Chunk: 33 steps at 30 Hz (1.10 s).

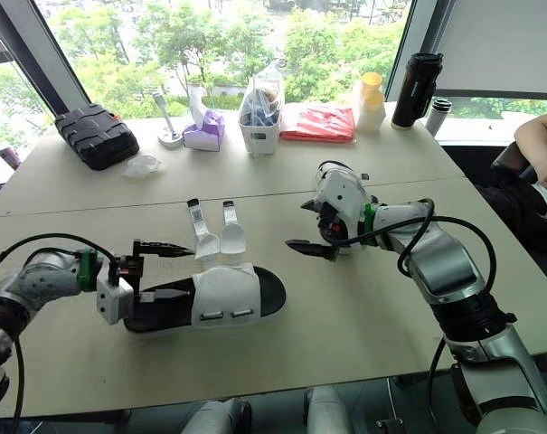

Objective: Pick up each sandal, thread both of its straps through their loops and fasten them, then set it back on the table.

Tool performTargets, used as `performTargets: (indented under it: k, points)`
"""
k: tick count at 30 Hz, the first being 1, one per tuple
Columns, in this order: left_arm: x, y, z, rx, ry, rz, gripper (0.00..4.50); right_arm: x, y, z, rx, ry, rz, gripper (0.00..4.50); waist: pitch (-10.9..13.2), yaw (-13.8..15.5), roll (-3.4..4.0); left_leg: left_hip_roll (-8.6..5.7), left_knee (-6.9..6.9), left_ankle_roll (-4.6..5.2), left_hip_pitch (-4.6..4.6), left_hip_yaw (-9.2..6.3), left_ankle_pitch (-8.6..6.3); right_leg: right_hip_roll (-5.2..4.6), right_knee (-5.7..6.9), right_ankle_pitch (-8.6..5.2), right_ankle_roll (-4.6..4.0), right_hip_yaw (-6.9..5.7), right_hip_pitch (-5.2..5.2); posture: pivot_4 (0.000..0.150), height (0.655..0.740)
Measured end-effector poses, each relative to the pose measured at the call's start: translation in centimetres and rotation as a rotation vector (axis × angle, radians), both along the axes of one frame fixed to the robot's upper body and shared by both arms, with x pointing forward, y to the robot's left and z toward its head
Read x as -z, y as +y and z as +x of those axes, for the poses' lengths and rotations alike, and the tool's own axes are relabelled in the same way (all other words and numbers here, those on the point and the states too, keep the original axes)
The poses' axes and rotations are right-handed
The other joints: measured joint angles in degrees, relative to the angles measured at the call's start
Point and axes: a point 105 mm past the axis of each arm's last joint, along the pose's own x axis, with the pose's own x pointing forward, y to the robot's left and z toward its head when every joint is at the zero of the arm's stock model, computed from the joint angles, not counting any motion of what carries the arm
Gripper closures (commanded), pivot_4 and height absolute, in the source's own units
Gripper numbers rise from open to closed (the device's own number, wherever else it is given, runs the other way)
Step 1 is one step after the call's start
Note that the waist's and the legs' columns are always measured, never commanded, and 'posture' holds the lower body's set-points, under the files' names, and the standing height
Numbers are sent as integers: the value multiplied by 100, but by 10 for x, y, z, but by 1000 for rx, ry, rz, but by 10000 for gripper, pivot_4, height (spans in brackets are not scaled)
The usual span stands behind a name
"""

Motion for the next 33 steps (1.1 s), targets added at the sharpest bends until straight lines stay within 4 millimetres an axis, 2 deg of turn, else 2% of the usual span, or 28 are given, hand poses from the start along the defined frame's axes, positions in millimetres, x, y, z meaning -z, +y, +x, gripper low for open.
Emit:
performTargets:
  k: [6,9,11,12,13,15,17,20,23,29,33]
  points:
    - [3,24,1,-249,467,-177,447,-1,9,-4,-74,-8,16,0,2,-14,0,3,1,1,-3,-2,-1,2,0,-1,0,0,-1,1500,7400]
    - [-9,37,-4,-361,696,-307,447,4,14,-6,-111,30,50,0,3,-72,-1,5,0,2,-3,-5,-1,6,0,-2,-1,0,-1,1500,7400]
    - [-18,37,-8,-393,839,-394,447,7,18,-7,-136,60,73,0,4,-95,1,6,0,2,-3,-6,-1,5,0,-2,0,0,0,1500,7400]
    - [-22,34,-11,-400,906,-441,0,9,21,-9,-153,78,85,5285,4,-99,1,6,0,2,-3,-7,-1,6,0,-2,0,0,0,1500,7400]
    - [-24,31,-13,-406,971,-479,0,10,23,-11,-172,92,95,8274,4,-107,1,6,0,2,-3,-7,-1,6,0,-2,0,0,1,1500,7400]
    - [-26,26,-17,-413,1061,-525,0,13,26,-15,-203,115,109,18752,4,-124,1,6,-1,2,-2,-7,-1,7,0,-2,-1,0,-1,1500,7400]
    - [-31,22,-16,-415,1100,-590,0,18,26,-19,-224,140,113,28909,4,-118,0,6,-1,2,-2,-9,-1,8,0,-3,-1,-1,0,1500,7400]
    - [-41,18,-10,-422,1147,-752,0,37,27,-28,-276,171,90,44343,4,-116,0,5,-1,1,-1,-9,-1,6,-2,-2,-2,0,1,1500,7400]
    - [-42,20,-7,-451,1159,-821,0,54,29,-39,-331,186,51,44343,4,-116,0,3,-1,0,-1,-7,0,6,-1,-2,-2,0,-1,1500,7400]
    - [-39,14,-11,-467,1162,-814,0,74,31,-51,-400,142,-24,44343,3,-104,0,3,-1,-2,1,-6,0,4,-2,-1,-3,1,0,1500,7400]
    - [-39,11,-12,-470,1158,-807,0,82,37,-51,-428,96,-54,44343,3,-102,0,3,-1,-4,2,-4,1,4,-2,-1,-3,2,1,1500,7400]
